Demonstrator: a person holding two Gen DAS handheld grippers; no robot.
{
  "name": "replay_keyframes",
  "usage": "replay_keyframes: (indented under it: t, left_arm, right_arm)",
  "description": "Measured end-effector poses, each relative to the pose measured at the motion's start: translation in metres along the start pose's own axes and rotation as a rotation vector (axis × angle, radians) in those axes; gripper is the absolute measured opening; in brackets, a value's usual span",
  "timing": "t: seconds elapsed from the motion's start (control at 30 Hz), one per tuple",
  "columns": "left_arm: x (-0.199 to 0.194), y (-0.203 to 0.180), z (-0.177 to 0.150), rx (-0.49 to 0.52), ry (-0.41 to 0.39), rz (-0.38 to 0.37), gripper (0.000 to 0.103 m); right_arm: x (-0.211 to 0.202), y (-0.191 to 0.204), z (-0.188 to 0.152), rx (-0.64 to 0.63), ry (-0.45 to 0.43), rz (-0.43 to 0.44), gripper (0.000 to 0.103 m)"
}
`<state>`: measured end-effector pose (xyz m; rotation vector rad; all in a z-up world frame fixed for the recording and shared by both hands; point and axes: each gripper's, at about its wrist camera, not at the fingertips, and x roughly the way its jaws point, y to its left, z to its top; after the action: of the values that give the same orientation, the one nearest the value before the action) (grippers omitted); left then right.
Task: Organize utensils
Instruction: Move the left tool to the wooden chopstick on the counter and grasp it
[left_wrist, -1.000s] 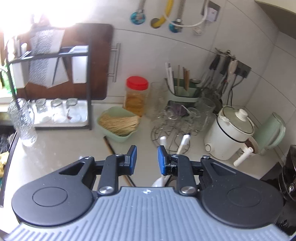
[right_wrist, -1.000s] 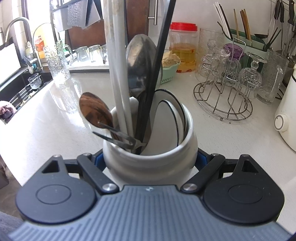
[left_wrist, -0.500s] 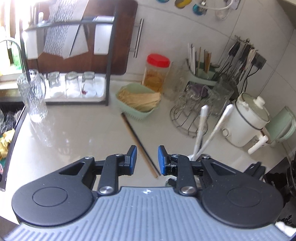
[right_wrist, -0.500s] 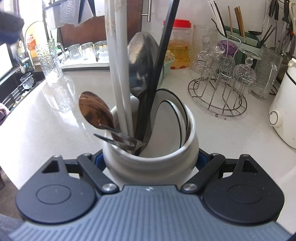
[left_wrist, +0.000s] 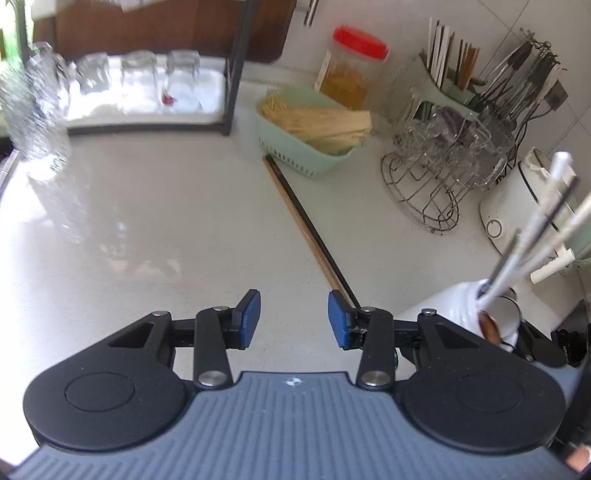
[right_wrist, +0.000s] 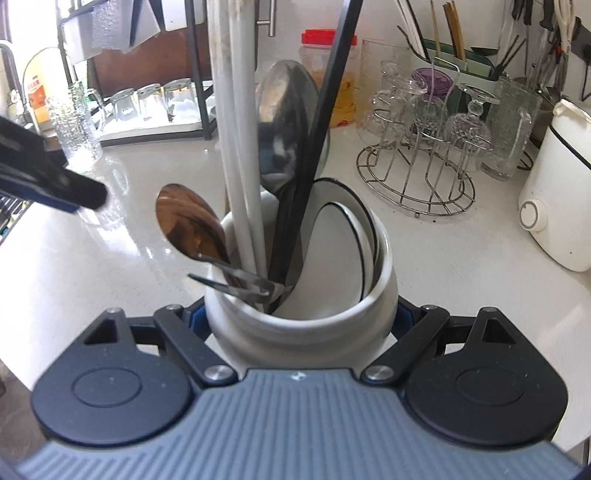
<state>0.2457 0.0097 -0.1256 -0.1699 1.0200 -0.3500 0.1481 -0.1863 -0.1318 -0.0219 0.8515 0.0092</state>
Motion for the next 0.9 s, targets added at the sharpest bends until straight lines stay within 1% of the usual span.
replay_keyframes:
  t: [0.2, 0.43, 0.47, 0.57, 0.6, 0.63, 0.73, 0.83, 0.87, 0.9]
  left_arm:
    - [0.056, 0.004, 0.013, -0.018, 0.079, -0.073, 0.046]
    - [0.094, -0.013, 0.019, 0.016, 0.12, -0.1, 0.044]
    - [0.098, -0.016, 0.019, 0.023, 0.122, -0.096, 0.044]
    - [0.105, -0.025, 0.019, 0.047, 0.121, -0.079, 0.038]
    - [0.107, -0.027, 0.018, 0.048, 0.117, -0.063, 0.034]
    - [0.109, -0.028, 0.018, 0.048, 0.116, -0.054, 0.032]
    - [0.114, -0.031, 0.018, 0.044, 0.101, -0.032, 0.03]
    - [0.117, -0.037, 0.02, 0.064, 0.106, -0.014, 0.028]
    - [0.118, -0.04, 0.021, 0.078, 0.107, -0.004, 0.027]
    - [0.12, -0.044, 0.022, 0.104, 0.112, 0.016, 0.022]
  right_arm:
    - [0.003, 0.002, 0.005, 0.014, 0.03, -0.018, 0.091]
    - [0.003, 0.001, 0.006, 0.023, 0.032, -0.024, 0.091]
    - [0.003, 0.001, 0.005, 0.022, 0.03, -0.025, 0.091]
    - [0.002, 0.001, 0.004, 0.023, 0.024, -0.026, 0.091]
    - [0.002, 0.001, 0.003, 0.025, 0.021, -0.026, 0.091]
    - [0.002, 0.001, 0.003, 0.026, 0.019, -0.025, 0.091]
    - [0.002, 0.001, 0.002, 0.032, 0.018, -0.031, 0.091]
    - [0.002, 0.001, 0.003, 0.033, 0.018, -0.032, 0.091]
    - [0.002, 0.001, 0.002, 0.032, 0.016, -0.032, 0.091]
    - [0.002, 0.001, 0.002, 0.032, 0.014, -0.033, 0.091]
